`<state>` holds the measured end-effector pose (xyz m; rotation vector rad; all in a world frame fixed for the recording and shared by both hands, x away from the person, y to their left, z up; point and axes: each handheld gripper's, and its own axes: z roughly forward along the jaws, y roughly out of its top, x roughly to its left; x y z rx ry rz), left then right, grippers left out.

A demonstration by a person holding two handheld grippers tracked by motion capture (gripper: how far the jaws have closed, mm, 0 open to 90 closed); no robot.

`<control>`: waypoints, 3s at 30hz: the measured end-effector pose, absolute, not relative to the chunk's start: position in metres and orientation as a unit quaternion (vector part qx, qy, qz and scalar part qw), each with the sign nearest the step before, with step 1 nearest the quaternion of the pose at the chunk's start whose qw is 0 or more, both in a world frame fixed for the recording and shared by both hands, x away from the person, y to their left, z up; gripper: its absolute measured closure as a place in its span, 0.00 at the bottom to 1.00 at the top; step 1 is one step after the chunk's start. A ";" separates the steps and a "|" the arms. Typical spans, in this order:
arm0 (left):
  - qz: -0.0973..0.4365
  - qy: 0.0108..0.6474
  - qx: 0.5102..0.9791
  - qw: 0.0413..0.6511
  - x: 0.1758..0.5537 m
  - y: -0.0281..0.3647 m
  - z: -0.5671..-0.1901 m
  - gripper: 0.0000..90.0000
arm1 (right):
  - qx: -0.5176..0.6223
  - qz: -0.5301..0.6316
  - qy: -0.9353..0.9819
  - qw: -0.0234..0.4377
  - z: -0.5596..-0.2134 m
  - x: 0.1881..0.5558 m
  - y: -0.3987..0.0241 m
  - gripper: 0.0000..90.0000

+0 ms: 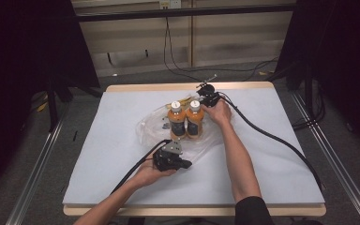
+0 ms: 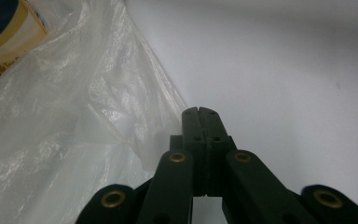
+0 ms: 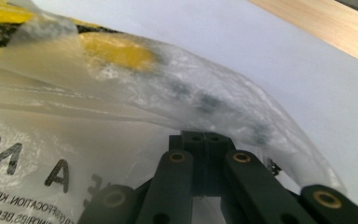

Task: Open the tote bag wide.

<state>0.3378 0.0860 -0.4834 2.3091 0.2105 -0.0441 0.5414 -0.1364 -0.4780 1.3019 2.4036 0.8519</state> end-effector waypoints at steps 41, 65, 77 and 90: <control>0.050 0.196 0.846 0.493 0.363 0.145 -0.453 0.93 | 0.358 0.426 0.815 0.160 -0.428 0.435 -0.190 1.00; 0.133 0.248 0.826 0.488 0.345 0.190 -0.430 0.10 | 0.371 0.482 0.769 0.195 -0.406 0.330 -0.242 0.10; 0.143 0.274 0.829 0.465 0.320 0.228 -0.437 0.04 | 0.401 0.481 0.749 0.218 -0.415 0.278 -0.268 0.17; 0.158 0.298 0.827 0.450 0.293 0.254 -0.446 0.04 | 0.438 0.487 0.719 0.235 -0.428 0.232 -0.301 0.22</control>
